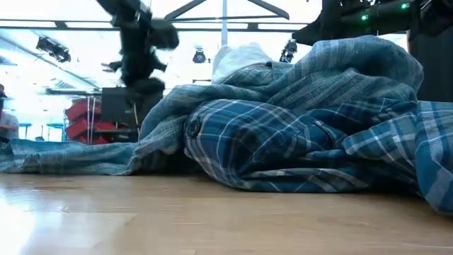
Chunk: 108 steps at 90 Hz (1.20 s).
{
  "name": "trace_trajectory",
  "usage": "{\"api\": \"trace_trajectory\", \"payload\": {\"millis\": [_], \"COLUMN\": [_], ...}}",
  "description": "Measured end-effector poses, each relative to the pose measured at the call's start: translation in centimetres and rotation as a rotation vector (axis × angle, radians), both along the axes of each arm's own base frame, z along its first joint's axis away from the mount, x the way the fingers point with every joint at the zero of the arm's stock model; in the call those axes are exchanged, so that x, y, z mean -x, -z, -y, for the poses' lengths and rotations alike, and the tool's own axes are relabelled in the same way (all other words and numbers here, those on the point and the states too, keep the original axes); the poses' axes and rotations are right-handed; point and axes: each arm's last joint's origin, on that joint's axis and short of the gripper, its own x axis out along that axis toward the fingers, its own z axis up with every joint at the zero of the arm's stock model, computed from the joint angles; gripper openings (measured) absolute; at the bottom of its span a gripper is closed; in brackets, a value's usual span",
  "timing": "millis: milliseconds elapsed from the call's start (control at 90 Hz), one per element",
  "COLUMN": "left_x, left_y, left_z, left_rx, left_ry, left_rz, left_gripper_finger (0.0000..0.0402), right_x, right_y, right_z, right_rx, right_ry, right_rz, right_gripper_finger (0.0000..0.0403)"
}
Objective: Hang clothes
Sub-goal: Hang the black hanger on the hanging rack
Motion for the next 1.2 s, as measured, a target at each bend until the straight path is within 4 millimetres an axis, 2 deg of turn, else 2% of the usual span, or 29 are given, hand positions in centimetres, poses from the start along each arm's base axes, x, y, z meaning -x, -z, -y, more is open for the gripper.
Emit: {"api": "trace_trajectory", "payload": {"millis": [222, 411, 533, 689, 789, 978, 1200], "left_x": [-3.4, -5.9, -6.1, -4.9, -4.0, -3.1, -4.5], "left_y": [-6.8, -11.5, -14.1, -17.2, -18.4, -21.7, -25.2], "left_z": [0.6, 1.5, 1.8, 1.5, 0.5, -2.6, -6.6], "left_rx": [-0.463, -0.703, -0.893, -1.164, -1.264, -1.297, -1.266], "left_ry": [0.092, 0.280, 0.367, 0.376, 0.409, 0.382, 0.352], "left_rz": [-0.090, 0.035, 0.060, 0.093, 0.092, 0.066, -0.004], "left_gripper_finger": [0.0068, 0.0068, 0.0068, 0.0068, 0.0068, 0.0068, 0.0068], "right_x": [0.0, 0.0, 0.0, 0.0, 0.0, 0.0, 0.0], "right_y": [-0.1, 0.4, 0.4, 0.5, 0.5, 0.5, 0.5], "right_z": [0.0, 0.0, 0.0, 0.0, 0.0, 0.0, 0.0], "right_rx": [0.002, -0.006, -0.007, -0.008, -0.009, -0.009, -0.016], "right_ry": [0.000, 0.000, 0.000, 0.000, 0.000, 0.000, 0.000], "right_rz": [0.008, -0.040, -0.046, -0.053, -0.054, -0.054, -0.049], "right_gripper_finger": [0.0119, 0.0114, 0.0116, 0.0114, 0.0114, 0.0116, 0.0113]}}
